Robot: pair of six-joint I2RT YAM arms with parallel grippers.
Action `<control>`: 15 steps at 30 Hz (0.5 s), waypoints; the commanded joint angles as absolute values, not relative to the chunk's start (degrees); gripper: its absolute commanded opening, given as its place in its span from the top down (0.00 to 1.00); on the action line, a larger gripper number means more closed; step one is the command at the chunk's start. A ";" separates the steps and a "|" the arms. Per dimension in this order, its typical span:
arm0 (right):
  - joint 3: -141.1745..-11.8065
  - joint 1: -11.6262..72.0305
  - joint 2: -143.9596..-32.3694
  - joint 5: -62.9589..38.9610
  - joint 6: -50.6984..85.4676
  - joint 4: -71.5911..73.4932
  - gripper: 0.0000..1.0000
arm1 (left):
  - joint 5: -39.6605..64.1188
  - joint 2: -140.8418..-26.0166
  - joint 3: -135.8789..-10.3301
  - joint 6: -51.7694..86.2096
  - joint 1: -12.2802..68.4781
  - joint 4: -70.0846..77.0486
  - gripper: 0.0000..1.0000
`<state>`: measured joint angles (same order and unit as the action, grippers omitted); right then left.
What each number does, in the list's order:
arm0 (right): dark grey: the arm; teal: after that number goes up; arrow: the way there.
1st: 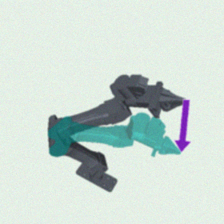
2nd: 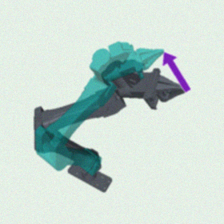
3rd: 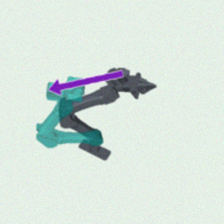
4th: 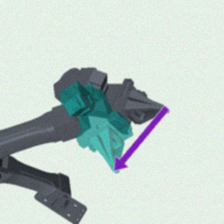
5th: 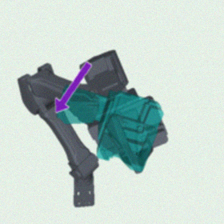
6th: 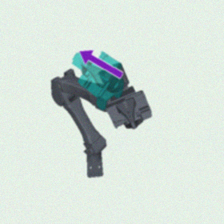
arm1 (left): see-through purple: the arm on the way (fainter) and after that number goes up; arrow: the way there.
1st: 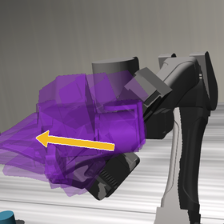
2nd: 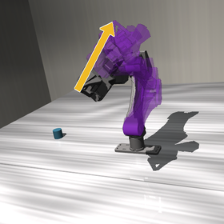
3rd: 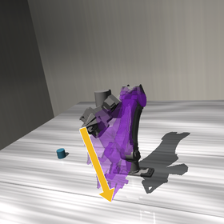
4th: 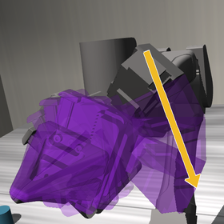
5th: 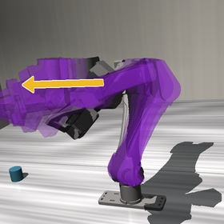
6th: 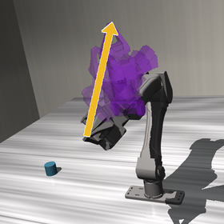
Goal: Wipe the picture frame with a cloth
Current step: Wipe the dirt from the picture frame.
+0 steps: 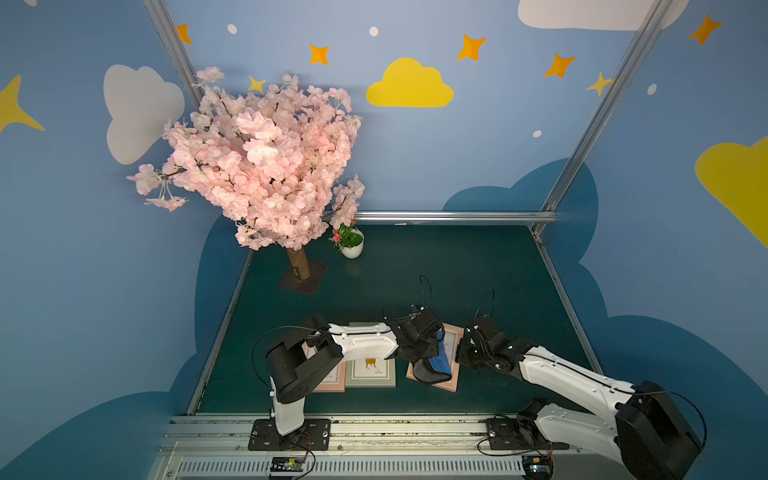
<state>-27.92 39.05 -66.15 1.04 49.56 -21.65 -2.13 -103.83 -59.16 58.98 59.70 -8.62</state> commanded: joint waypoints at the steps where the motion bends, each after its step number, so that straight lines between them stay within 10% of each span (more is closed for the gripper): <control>1: -25.62 38.78 -70.63 1.24 47.05 -28.04 0.91 | -1.94 -102.59 -55.11 60.93 61.89 -19.26 0.97; 15: -25.59 38.50 -71.17 0.34 45.99 -27.55 0.91 | -5.58 -101.07 -56.84 61.63 64.67 -25.86 0.97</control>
<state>-29.30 38.46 -67.64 0.14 47.51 -23.07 -4.78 -99.00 -56.71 61.58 64.66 -15.40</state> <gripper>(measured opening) 0.093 0.087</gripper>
